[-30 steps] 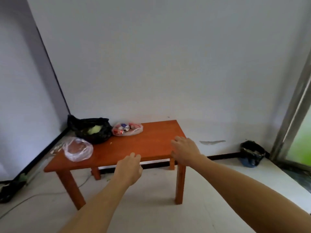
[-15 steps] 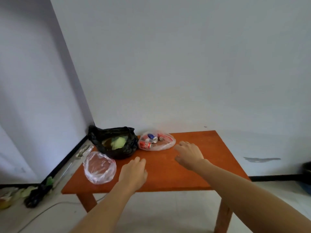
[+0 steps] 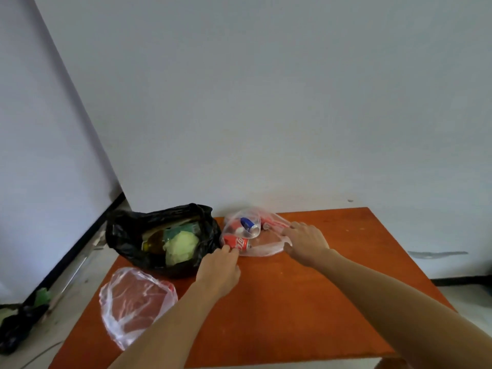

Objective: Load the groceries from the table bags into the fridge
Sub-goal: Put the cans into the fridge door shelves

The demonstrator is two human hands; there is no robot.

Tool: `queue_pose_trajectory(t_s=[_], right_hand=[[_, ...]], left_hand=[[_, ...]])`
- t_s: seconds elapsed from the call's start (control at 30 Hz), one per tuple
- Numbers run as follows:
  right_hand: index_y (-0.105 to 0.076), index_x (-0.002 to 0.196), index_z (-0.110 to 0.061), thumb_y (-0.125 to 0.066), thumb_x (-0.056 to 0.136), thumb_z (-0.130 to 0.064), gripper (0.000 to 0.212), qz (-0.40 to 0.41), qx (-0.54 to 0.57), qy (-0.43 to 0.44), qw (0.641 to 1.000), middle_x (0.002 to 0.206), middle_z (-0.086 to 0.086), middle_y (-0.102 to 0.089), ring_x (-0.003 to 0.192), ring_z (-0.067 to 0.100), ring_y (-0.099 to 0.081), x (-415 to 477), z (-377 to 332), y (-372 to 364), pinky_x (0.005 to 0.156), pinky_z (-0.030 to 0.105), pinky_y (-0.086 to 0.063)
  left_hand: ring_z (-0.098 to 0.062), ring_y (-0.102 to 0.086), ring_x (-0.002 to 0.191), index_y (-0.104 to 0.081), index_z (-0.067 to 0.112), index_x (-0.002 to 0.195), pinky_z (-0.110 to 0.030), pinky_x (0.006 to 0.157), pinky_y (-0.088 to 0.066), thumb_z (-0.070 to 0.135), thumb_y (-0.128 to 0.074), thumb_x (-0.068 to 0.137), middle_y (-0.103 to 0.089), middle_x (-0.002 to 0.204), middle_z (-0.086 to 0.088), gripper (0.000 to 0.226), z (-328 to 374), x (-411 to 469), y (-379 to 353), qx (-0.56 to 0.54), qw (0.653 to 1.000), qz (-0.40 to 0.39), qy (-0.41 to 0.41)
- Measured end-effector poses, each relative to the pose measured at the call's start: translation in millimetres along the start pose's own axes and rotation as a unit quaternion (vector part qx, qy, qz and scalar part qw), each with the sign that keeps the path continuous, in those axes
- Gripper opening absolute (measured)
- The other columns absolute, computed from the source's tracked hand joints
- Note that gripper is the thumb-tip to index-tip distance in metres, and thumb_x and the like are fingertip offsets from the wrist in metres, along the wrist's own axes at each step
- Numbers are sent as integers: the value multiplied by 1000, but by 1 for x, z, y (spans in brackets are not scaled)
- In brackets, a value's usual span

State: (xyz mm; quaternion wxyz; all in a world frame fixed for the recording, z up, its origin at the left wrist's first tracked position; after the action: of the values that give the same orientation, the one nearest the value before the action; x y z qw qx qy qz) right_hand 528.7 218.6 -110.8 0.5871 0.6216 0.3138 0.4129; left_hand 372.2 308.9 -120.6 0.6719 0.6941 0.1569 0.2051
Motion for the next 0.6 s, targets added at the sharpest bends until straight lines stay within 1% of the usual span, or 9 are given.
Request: queue_pose_trajectory(t_s=[0.13,0.3,0.37,0.43,0.53,0.6], right_hand=[[-57,125,-23,-46,94,-27,33,-26,8,-42,999,126,3,-58,109,21,-56,58,9,-29,87,34,-47],[-51,132,-24,-47,94,-27,39,-82,24,-70,994,136,3,-54,117,22,-54,96,23,-77,90,35,-45],[-50,134,-24,-48,94,-28,40,-105,33,-82,991,137,3,-53,120,23,-53,111,35,-96,92,36,-45],[-50,134,-24,-48,95,-29,39,-112,36,-84,990,137,3,-53,120,23,-53,125,45,-113,93,36,-46],[-54,129,-23,-43,98,-32,35,-108,45,-80,990,132,2,-56,115,23,-56,148,59,-140,89,36,-47],[-57,124,-21,-39,100,-34,33,-109,57,-80,989,125,2,-59,108,22,-58,165,70,-159,85,34,-47]], left_hand=[[-26,-54,108,-48,14,122,-39,84,-45,27,-42,95,-52,122,-6,31,-25,62,-40,20,997,-58,-52],[-27,-52,113,-46,15,127,-40,87,-44,26,-43,94,-51,127,-8,35,-33,119,-93,12,989,-120,-89],[-27,-51,115,-47,14,127,-40,91,-43,24,-43,93,-51,129,-9,36,-29,139,-111,12,985,-135,-107],[-28,-49,119,-45,14,131,-40,95,-41,23,-44,93,-49,133,-10,39,-22,158,-129,11,981,-144,-132],[-27,-46,124,-38,17,138,-41,102,-36,21,-47,91,-48,136,-10,48,-6,185,-156,0,971,-151,-184],[-27,-42,127,-40,19,137,-42,107,-33,21,-49,90,-48,136,-9,48,3,203,-176,6,965,-166,-203]])
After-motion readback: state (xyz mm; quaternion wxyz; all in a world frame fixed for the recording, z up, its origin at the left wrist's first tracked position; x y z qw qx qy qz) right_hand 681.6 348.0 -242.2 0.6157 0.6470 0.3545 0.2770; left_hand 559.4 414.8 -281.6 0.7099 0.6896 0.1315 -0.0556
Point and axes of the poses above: each hand's wrist, its own x-axis towards the middle knuckle, its own y-axis out of the back of the hand, z = x × y, the point moved 9 cm from there along x, towards the middle knuckle
